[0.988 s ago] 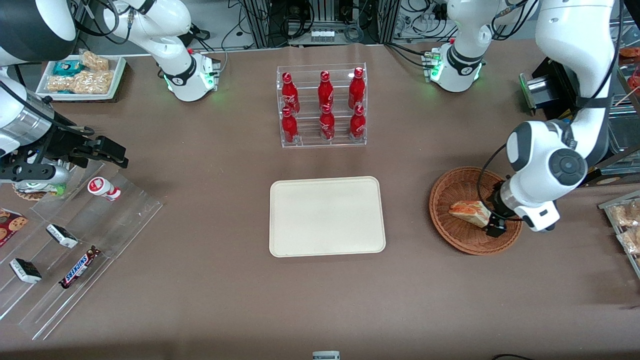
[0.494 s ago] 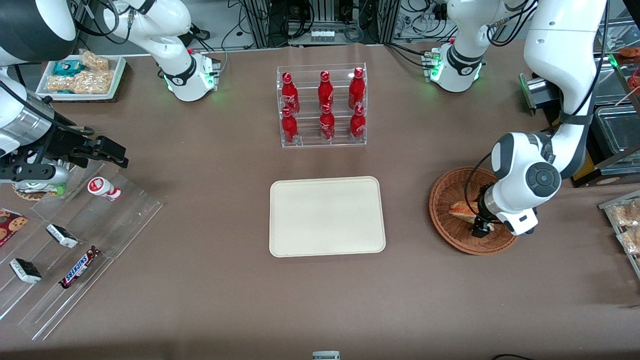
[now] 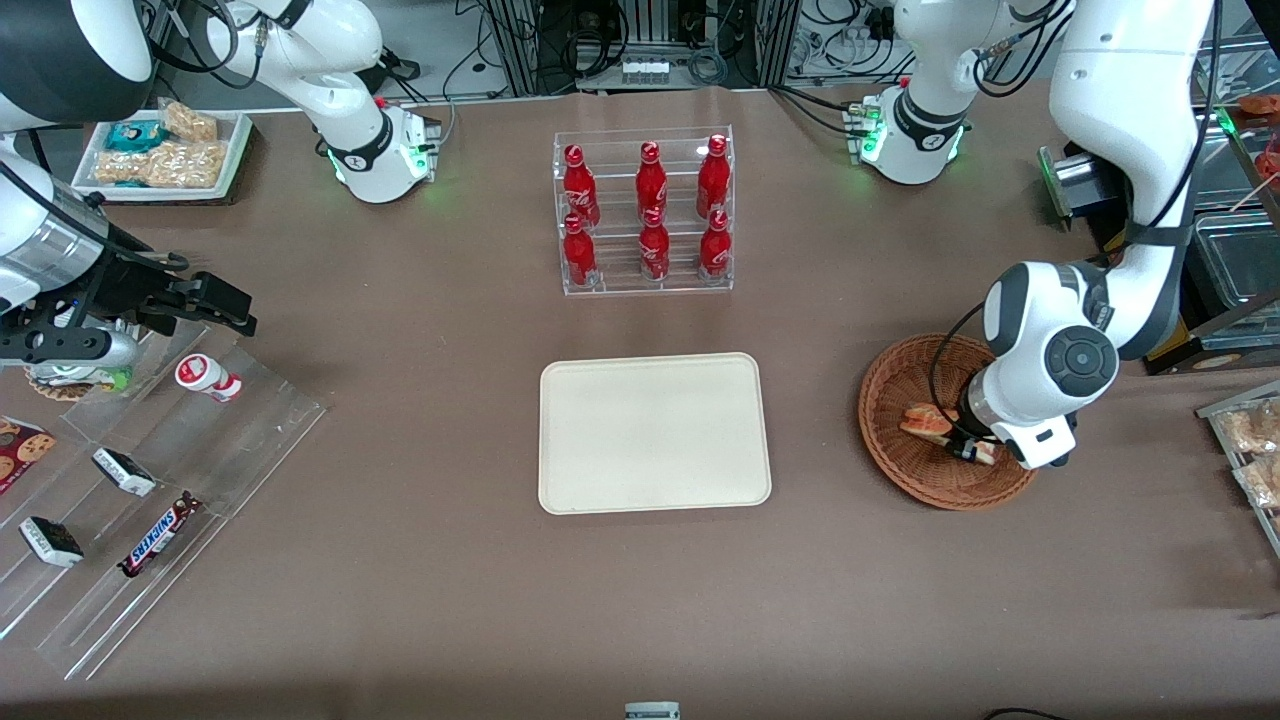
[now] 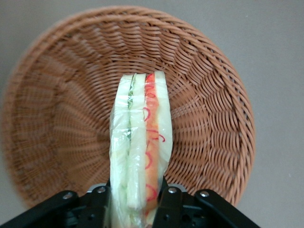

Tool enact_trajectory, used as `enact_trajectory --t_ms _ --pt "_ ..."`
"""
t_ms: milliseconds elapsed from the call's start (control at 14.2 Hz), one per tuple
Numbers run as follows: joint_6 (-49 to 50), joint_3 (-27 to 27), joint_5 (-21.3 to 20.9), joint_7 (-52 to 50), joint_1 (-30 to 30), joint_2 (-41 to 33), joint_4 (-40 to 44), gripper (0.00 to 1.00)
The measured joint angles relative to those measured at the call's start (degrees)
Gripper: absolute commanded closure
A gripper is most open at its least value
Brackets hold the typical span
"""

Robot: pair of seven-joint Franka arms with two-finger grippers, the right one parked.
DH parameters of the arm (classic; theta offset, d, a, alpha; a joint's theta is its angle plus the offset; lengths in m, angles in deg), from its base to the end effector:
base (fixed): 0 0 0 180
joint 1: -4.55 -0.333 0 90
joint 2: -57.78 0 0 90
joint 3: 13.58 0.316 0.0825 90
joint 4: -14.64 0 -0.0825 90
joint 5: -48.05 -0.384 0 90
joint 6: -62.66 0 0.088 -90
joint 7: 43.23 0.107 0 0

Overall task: Place sandwich from basket to tray
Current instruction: 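Carry the sandwich with the left gripper over the cream tray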

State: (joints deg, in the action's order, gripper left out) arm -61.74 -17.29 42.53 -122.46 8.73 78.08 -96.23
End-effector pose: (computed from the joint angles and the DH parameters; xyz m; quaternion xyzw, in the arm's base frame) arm 0.6003 -0.0779 0.2939 -0.8268 -0.5588 0.0239 0.0596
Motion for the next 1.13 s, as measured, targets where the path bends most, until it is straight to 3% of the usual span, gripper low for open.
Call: enact_trajectory --t_ms 212,424,565,776,988,1129 --pt "14.58 -5.58 -0.15 2.70 0.13 -2.69 10.23 1.00" --pt "19.48 -14.41 -0.22 6.32 1.59 -2.66 18.84 1.00" --pt "18.89 -17.46 -1.08 11.65 5.26 -1.10 20.21 0.98" --pt "14.14 -17.95 -5.98 20.84 13.41 4.06 20.27 0.96" --pt "6.23 -17.91 -10.86 22.98 19.14 11.42 20.49 0.94" --pt "2.74 -17.85 -12.00 23.62 20.42 14.80 21.17 0.93"
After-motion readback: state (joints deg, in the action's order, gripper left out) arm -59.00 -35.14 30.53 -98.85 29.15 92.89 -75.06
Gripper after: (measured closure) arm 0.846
